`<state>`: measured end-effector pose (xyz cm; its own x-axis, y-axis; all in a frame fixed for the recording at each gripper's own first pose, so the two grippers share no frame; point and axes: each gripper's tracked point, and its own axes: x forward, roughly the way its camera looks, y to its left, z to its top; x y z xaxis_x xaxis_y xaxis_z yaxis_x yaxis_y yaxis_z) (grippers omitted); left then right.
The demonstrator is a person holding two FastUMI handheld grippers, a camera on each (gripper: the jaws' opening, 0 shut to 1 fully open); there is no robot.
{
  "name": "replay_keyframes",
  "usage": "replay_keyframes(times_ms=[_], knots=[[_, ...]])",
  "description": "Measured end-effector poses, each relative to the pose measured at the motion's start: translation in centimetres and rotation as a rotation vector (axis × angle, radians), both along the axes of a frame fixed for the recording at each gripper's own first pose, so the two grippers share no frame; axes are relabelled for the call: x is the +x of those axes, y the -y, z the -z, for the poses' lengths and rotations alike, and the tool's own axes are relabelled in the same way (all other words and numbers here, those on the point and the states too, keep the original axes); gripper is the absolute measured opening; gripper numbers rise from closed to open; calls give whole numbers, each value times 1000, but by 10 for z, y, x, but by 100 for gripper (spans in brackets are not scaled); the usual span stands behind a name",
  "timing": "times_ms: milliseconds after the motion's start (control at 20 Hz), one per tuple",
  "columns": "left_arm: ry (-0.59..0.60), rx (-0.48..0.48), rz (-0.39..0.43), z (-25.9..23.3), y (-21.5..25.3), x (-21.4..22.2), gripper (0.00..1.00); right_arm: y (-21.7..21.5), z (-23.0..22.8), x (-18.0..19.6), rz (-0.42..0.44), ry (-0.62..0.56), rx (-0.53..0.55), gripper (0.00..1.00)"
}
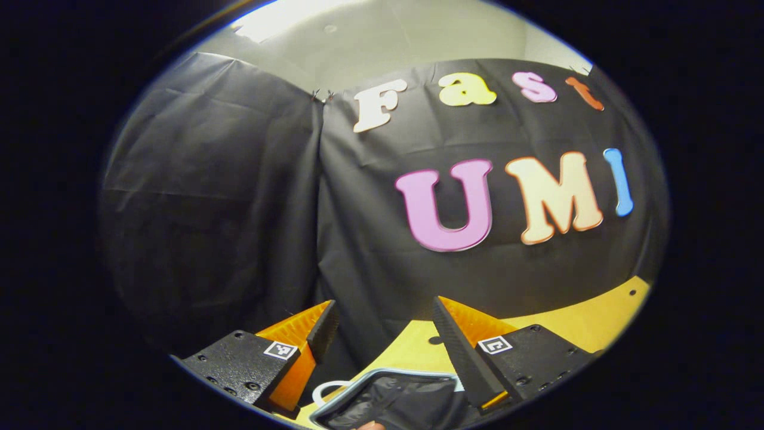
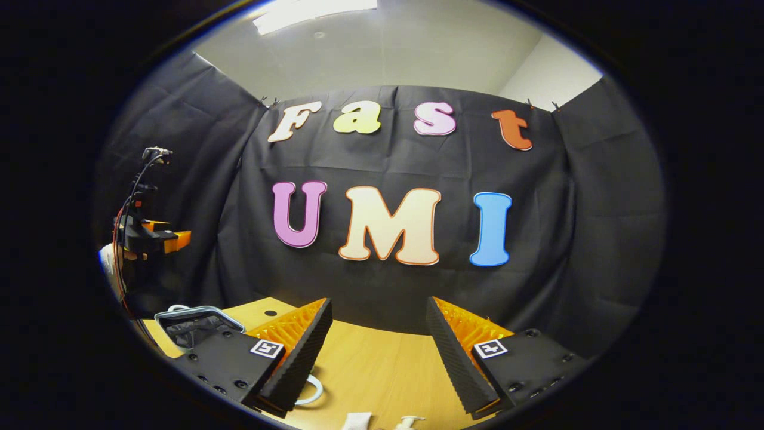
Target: First open the suitcase, pack the skin care products into it, and then close the suitcase.
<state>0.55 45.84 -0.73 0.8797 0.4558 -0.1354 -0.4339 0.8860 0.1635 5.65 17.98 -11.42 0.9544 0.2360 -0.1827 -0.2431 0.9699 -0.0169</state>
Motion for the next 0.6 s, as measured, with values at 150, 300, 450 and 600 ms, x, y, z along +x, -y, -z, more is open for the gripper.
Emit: replay_keyframes(times_ms=[150, 300, 450, 600], knots=[[23, -5, 59, -50, 41, -22, 94, 33, -13, -6, 15, 23, 14, 100], [49, -23, 132, -90, 80, -30, 94, 60, -19, -12, 31, 29, 35, 100], [66, -52, 199, -95, 130, -27, 94, 80, -24, -17, 42, 32, 52, 99], [72, -101, 252, -96, 181, -34, 94, 93, -22, -25, 46, 29, 67, 99]])
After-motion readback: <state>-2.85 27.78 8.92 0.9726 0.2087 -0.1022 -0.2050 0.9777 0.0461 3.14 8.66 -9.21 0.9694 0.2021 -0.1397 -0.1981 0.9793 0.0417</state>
